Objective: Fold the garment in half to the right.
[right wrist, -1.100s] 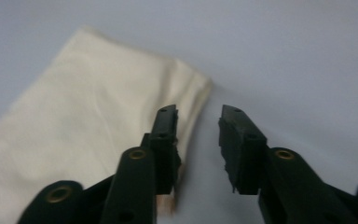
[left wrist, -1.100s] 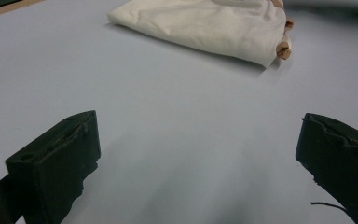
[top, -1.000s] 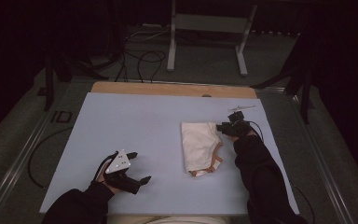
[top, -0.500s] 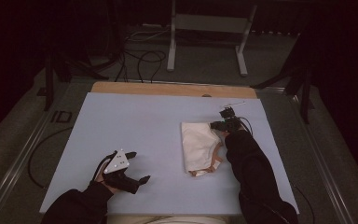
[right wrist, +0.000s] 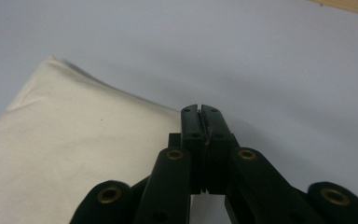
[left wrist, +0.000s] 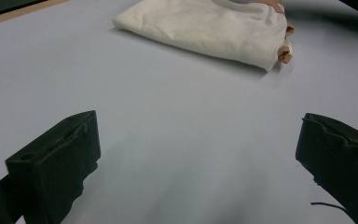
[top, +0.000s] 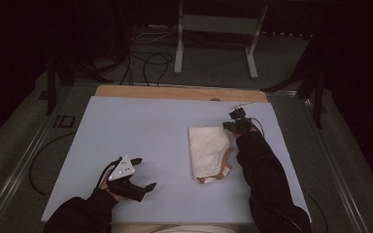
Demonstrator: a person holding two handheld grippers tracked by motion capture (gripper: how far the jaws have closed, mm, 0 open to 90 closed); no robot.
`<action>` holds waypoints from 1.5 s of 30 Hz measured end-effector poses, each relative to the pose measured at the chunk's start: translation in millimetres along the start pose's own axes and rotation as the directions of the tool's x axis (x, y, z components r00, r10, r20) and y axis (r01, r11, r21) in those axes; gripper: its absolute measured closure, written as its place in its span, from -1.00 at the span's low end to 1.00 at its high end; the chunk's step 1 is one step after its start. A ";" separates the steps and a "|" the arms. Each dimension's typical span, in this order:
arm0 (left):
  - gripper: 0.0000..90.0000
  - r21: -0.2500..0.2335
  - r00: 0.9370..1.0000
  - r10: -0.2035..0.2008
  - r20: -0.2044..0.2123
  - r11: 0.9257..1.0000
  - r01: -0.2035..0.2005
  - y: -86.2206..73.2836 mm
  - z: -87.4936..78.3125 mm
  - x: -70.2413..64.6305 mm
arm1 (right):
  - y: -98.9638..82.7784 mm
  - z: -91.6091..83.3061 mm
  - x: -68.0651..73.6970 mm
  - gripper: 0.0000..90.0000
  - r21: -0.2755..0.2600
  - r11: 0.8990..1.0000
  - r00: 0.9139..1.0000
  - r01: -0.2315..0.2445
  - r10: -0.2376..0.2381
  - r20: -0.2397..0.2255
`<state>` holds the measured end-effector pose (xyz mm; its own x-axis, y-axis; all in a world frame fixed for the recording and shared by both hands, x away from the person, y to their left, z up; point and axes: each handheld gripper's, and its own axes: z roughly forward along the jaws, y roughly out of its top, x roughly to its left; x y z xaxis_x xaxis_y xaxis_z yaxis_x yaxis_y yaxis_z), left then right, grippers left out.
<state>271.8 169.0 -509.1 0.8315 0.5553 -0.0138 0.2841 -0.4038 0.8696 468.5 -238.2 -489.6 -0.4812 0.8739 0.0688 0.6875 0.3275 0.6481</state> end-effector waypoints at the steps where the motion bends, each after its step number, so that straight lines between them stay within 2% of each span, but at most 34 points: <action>1: -0.99 0.000 1.000 0.000 0.000 1.000 0.000 0.0 0.0 0.0 | 0.0 0.0 0.0 0.99 0.000 1.000 1.000 0.000 0.000 0.000; 5: -0.99 -0.002 1.000 0.000 -0.002 1.000 0.000 0.0 -0.4 0.0 | -1.6 6.8 -3.2 0.99 0.016 1.000 1.000 0.004 -0.004 0.023; 16: -0.99 0.000 1.000 0.001 -0.005 1.000 -0.001 -0.4 -0.7 0.5 | -8.2 22.9 -4.1 0.99 0.050 0.999 0.999 0.015 -0.016 0.036; 25: -0.99 0.002 1.000 -0.005 -0.002 1.000 0.005 -0.8 0.0 1.2 | -7.4 20.8 -2.5 0.96 0.043 0.999 0.999 0.015 -0.017 0.029; 32: -0.99 0.006 1.000 -0.007 -0.001 1.000 0.007 -1.2 -0.1 2.1 | -1.5 9.0 -0.1 0.77 0.009 1.000 1.000 0.021 -0.021 0.010; 39: -0.99 0.012 1.000 -0.009 0.007 1.000 0.009 -1.2 0.2 2.7 | 2.5 -0.9 10.5 0.54 -0.024 0.999 0.999 0.038 -0.039 -0.022; 42: -0.99 0.018 1.000 -0.010 0.018 1.000 0.010 -1.7 0.3 3.1 | 3.4 -3.7 13.9 0.42 -0.035 0.998 0.998 0.044 -0.046 -0.036; 45: -0.99 0.020 1.000 -0.010 0.024 1.000 0.009 -1.5 0.4 2.7 | 4.3 -6.0 18.2 0.19 -0.038 0.998 0.997 0.050 -0.052 -0.054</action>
<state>273.8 170.7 -510.7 0.8399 0.5418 -0.0339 0.3012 -0.4132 0.8594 459.4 -223.1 -481.0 -0.5446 0.8352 0.0760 0.6415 0.3565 0.6792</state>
